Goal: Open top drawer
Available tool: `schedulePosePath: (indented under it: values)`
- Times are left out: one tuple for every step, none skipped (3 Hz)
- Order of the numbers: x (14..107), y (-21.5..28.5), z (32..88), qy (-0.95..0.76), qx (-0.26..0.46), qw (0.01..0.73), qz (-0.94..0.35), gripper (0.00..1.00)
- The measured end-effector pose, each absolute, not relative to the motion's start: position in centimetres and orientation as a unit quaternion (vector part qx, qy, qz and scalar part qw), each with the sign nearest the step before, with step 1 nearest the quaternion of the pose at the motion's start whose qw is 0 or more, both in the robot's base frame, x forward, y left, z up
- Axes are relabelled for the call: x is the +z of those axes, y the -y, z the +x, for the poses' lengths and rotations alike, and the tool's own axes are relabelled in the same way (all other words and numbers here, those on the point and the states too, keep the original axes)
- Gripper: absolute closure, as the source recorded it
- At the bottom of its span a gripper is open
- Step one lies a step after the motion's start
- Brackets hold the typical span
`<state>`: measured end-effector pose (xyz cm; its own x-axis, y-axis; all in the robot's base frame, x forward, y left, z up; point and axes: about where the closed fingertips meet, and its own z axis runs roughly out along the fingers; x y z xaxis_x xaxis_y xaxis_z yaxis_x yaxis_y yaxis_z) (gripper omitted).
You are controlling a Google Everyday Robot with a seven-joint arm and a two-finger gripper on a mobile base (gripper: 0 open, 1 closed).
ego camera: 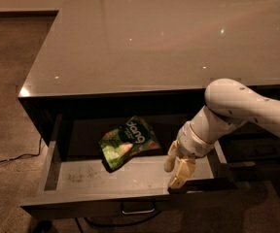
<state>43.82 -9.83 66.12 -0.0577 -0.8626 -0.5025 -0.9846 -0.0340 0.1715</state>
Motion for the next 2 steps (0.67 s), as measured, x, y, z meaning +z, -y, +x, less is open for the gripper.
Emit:
schedulePosePath:
  values:
    - [66.8, 9.8, 43.8, -0.684, 0.247, 0.123, -0.675, 1.00]
    - [70.0, 10.7, 41.9, -0.675, 0.216, 0.158, -0.688, 1.00]
